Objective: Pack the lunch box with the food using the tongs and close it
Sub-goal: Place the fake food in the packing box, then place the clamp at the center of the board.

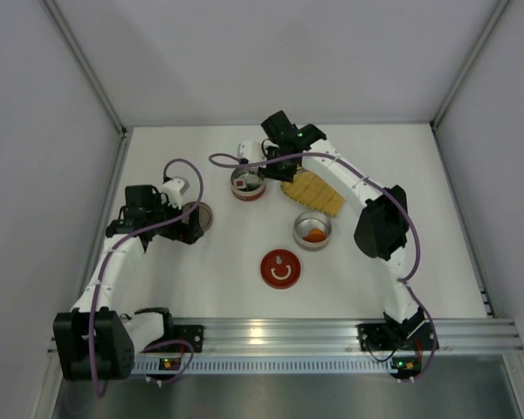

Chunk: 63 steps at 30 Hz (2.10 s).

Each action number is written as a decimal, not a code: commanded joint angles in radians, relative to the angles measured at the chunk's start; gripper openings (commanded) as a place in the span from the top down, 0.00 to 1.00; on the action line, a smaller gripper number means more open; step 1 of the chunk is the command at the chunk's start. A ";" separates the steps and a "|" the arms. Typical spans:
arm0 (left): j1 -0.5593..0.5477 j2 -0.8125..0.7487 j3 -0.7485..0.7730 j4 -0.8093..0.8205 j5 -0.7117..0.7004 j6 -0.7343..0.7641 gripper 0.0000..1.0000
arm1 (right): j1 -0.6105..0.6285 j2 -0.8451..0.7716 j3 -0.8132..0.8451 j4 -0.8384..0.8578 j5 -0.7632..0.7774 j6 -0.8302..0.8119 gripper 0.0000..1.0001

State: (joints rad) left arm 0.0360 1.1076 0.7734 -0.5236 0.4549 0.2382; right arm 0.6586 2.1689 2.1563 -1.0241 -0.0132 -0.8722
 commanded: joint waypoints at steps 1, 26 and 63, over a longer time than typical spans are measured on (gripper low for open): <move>-0.001 -0.026 -0.013 0.042 0.008 0.018 0.02 | 0.027 0.003 0.051 0.045 0.010 -0.022 0.57; 0.001 -0.048 0.032 0.010 0.004 -0.004 0.02 | -0.065 -0.259 0.010 0.107 -0.177 0.275 0.73; -0.001 0.001 0.121 -0.087 -0.041 0.013 0.01 | -0.866 -0.261 -0.793 0.460 -0.229 0.570 0.59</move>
State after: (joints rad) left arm 0.0360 1.1263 0.8513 -0.6010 0.4030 0.2199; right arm -0.1928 1.8999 1.3113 -0.5522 -0.2508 -0.2874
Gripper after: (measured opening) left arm 0.984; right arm 0.405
